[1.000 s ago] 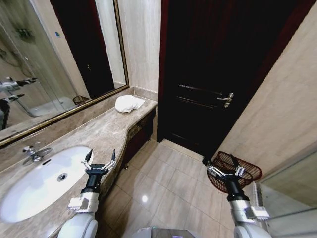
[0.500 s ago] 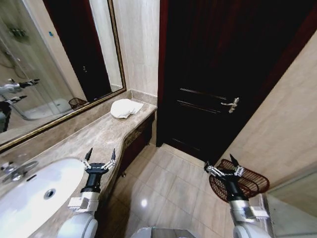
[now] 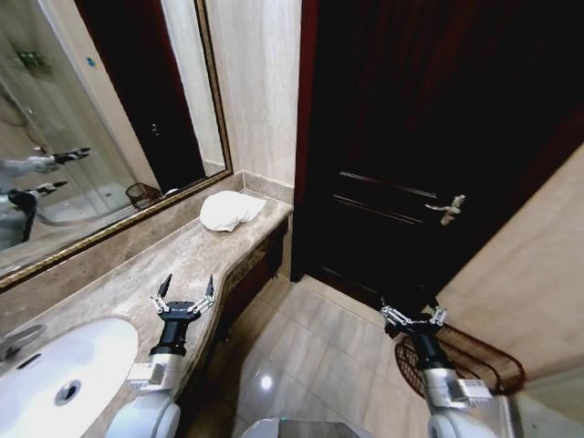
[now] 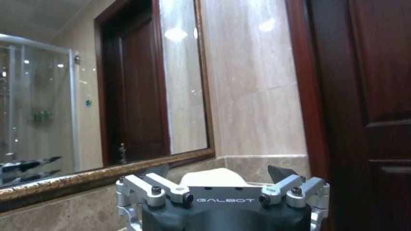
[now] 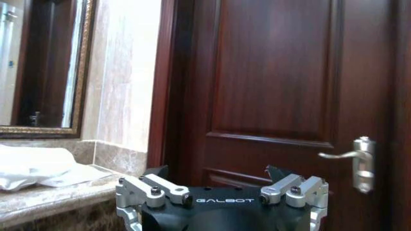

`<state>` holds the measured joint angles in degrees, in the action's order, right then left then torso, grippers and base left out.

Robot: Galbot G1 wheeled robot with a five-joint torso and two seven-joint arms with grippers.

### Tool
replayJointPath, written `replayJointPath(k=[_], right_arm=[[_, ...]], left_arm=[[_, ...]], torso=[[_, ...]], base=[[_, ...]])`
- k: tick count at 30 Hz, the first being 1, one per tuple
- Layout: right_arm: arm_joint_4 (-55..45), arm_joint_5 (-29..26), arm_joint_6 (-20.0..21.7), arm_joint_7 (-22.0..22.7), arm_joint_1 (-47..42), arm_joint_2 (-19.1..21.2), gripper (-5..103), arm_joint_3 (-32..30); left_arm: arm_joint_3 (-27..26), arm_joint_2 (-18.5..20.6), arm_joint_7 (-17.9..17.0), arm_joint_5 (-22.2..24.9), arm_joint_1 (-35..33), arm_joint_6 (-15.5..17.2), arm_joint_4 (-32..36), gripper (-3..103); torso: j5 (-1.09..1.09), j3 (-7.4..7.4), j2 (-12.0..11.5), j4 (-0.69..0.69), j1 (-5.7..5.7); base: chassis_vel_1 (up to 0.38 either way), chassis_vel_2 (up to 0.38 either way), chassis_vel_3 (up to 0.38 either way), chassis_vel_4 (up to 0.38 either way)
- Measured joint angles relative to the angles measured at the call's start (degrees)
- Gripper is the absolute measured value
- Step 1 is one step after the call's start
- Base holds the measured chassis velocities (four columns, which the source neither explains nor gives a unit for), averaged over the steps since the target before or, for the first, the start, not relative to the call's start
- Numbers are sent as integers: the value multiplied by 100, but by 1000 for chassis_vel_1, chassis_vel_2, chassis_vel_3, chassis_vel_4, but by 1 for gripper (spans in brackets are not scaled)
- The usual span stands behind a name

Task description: Discard the used towel into the hamper.

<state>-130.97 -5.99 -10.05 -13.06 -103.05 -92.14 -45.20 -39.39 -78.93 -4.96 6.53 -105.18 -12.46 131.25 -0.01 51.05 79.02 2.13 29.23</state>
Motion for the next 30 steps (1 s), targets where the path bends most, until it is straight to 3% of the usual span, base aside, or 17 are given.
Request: replayJointPath(k=[20,23,30], right_arm=[[-48,-3,53,82,30,0,100,12],[-72,9,103,95,30,0,100,9],[-108,38,186,138,35,0,100,-3]], left_arm=[[-7,83,-5,-14,112,-38,-74,100],[-3,115,-2,-17,150,49,-40,100],[3,448,-3,125,541,699,56,100]], torso=[[1,0,0,-1,1],[1,2,-2,0,5],[1,0,0,1,-2]], base=[[-108,208,206,-108],[-92,72,95,-94],[-17,17,23,-1]])
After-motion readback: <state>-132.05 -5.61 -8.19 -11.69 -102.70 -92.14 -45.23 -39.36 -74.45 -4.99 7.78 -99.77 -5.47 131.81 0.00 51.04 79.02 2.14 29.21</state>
